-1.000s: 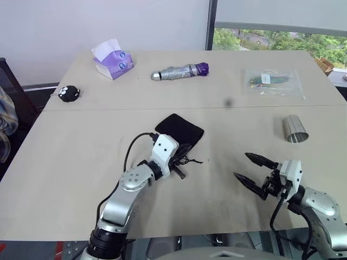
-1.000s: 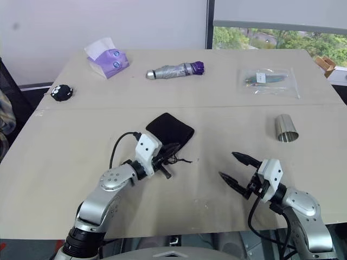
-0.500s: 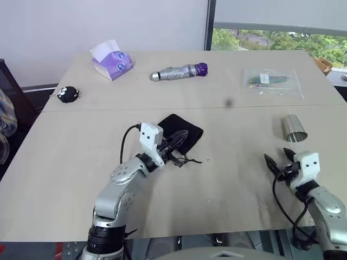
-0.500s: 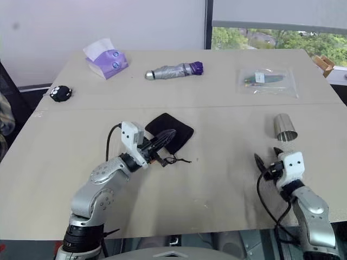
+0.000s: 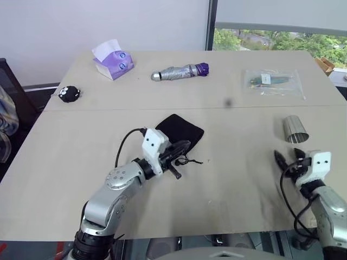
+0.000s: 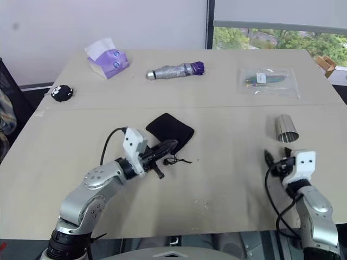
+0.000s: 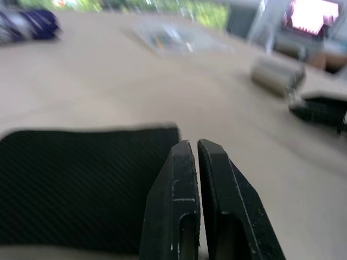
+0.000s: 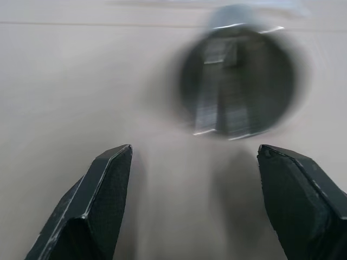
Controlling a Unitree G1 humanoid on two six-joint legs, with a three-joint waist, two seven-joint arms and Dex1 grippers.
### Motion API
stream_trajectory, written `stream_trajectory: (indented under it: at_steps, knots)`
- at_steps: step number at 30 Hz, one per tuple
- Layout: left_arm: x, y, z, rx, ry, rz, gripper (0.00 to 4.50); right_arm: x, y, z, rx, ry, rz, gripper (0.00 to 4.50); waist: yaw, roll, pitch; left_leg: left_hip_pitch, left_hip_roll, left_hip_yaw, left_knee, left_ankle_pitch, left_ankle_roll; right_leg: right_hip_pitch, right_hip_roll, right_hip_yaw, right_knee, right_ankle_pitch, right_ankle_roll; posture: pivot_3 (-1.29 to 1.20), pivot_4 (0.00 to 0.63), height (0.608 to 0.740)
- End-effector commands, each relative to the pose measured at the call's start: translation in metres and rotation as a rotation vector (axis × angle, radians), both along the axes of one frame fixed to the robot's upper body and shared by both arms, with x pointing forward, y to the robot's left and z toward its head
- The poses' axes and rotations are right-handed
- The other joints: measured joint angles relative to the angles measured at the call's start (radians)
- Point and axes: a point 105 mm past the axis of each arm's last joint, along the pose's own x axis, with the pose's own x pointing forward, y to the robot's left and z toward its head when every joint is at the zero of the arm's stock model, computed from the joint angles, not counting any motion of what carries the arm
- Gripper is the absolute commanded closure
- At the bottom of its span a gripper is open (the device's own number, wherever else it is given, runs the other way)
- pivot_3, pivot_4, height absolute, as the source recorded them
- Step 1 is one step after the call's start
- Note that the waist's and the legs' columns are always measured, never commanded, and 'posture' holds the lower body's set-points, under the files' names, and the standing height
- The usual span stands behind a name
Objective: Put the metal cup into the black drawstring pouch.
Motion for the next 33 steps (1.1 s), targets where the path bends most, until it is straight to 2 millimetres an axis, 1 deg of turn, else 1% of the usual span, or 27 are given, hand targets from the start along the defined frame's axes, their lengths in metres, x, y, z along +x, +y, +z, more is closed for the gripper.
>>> stream_trajectory:
  at_steps: [1, 2, 4, 5, 6, 8, 10, 12, 17, 20, 22, 26, 31, 33]
  knots:
    - [0.003, -0.003, -0.005, 0.149, -0.066, 0.005, 4.32, -0.037, 0.069, 0.012, -0.051, -0.068, 0.453, 0.75, 0.000, 0.002, -0.001, 0.000, 0.001, 0.000, 0.001, 0.000, 0.000, 0.000, 0.000, 0.000, 0.000, 0.000, 0.000, 0.00, 0.150, 0.740]
    - [0.003, -0.005, -0.007, 0.167, -0.073, -0.005, 4.32, -0.043, 0.077, 0.014, -0.061, -0.081, 0.516, 0.75, 0.000, 0.002, -0.001, 0.001, 0.000, 0.000, 0.001, 0.000, 0.000, 0.000, 0.000, 0.001, 0.000, 0.000, 0.000, 0.00, 0.150, 0.740]
    - [0.000, -0.011, -0.006, 0.183, -0.105, -0.044, 4.32, -0.050, 0.084, 0.020, -0.078, -0.105, 0.580, 0.75, 0.000, 0.002, -0.001, 0.001, 0.001, 0.000, 0.001, 0.000, 0.000, 0.000, 0.000, 0.000, 0.000, 0.000, 0.000, 0.00, 0.150, 0.740]
    - [-0.001, -0.012, -0.005, 0.191, -0.116, -0.047, 3.82, -0.051, 0.086, 0.024, -0.084, -0.117, 0.603, 0.75, -0.001, 0.002, -0.001, 0.001, 0.001, 0.001, 0.001, 0.000, 0.000, 0.000, 0.000, 0.001, 0.000, 0.000, 0.000, 0.00, 0.150, 0.740]
    - [-0.001, -0.013, -0.007, 0.213, -0.133, -0.033, 3.55, -0.053, 0.088, 0.028, -0.088, -0.127, 0.628, 0.75, -0.001, 0.002, -0.001, 0.001, 0.001, 0.002, 0.001, 0.000, 0.000, 0.000, -0.001, 0.002, 0.000, 0.000, 0.000, 0.00, 0.150, 0.740]
    - [0.000, -0.012, -0.008, 0.251, -0.173, 0.021, 2.64, -0.057, 0.090, 0.036, -0.089, -0.141, 0.667, 0.75, 0.000, 0.001, -0.001, 0.001, 0.001, 0.002, 0.002, 0.000, 0.000, 0.000, -0.001, 0.002, 0.000, 0.000, 0.000, 0.00, 0.150, 0.740]
    - [0.001, -0.013, -0.007, 0.244, -0.206, 0.069, 1.78, -0.059, 0.089, 0.042, -0.096, -0.138, 0.688, 0.75, 0.002, 0.001, -0.001, 0.001, 0.001, 0.002, 0.001, 0.000, 0.000, 0.000, -0.001, 0.002, 0.000, 0.000, 0.000, 0.00, 0.150, 0.740]
    - [-0.001, -0.019, -0.004, 0.220, -0.233, 0.103, 0.78, -0.060, 0.088, 0.046, -0.101, -0.124, 0.706, 0.75, 0.003, 0.001, -0.001, 0.000, 0.001, 0.000, 0.001, 0.000, 0.000, 0.000, -0.001, 0.001, 0.000, 0.000, 0.000, 0.00, 0.150, 0.740]
    - [0.003, -0.030, -0.003, 0.264, -0.300, 0.235, 0.78, -0.065, 0.082, 0.052, -0.117, -0.087, 0.733, 0.75, 0.006, 0.001, -0.001, -0.001, 0.000, 0.000, 0.001, 0.000, 0.000, 0.000, -0.002, 0.000, -0.001, 0.000, 0.000, 0.00, 0.150, 0.740]
    - [-0.002, -0.042, -0.004, 0.284, -0.335, 0.256, 0.78, -0.068, 0.078, 0.056, -0.119, -0.063, 0.738, 0.75, 0.004, 0.000, -0.001, -0.001, 0.000, 0.000, 0.001, 0.000, 0.000, 0.000, -0.002, 0.001, -0.001, 0.000, 0.000, 0.00, 0.150, 0.740]
    - [-0.004, -0.045, -0.005, 0.302, -0.352, 0.289, 0.78, -0.071, 0.077, 0.059, -0.124, -0.049, 0.748, 0.75, 0.003, 0.000, -0.001, -0.001, 0.000, 0.000, 0.001, 0.000, 0.000, 0.000, -0.002, 0.001, -0.001, 0.000, 0.000, 0.00, 0.150, 0.740]
    - [-0.002, -0.043, -0.006, 0.329, -0.366, 0.382, 0.78, -0.071, 0.075, 0.064, -0.132, -0.032, 0.758, 0.75, 0.004, 0.000, 0.000, -0.001, 0.000, 0.000, 0.001, 0.000, 0.000, 0.000, -0.002, 0.000, -0.001, 0.000, 0.000, 0.00, 0.150, 0.740]
    - [0.004, -0.026, -0.007, 0.345, -0.340, 0.541, 0.78, -0.068, 0.076, 0.067, -0.129, -0.030, 0.764, 0.75, 0.004, -0.001, 0.000, -0.001, 0.000, -0.001, 0.001, 0.000, 0.000, 0.000, -0.002, 0.000, -0.001, 0.000, 0.000, 0.00, 0.150, 0.740]
    - [0.007, -0.021, -0.010, 0.347, -0.319, 0.575, 0.78, -0.067, 0.077, 0.066, -0.127, -0.029, 0.767, 0.75, 0.004, -0.001, 0.000, -0.001, 0.000, -0.001, 0.001, 0.000, 0.000, 0.000, -0.002, 0.000, -0.001, 0.000, 0.000, 0.00, 0.150, 0.740]
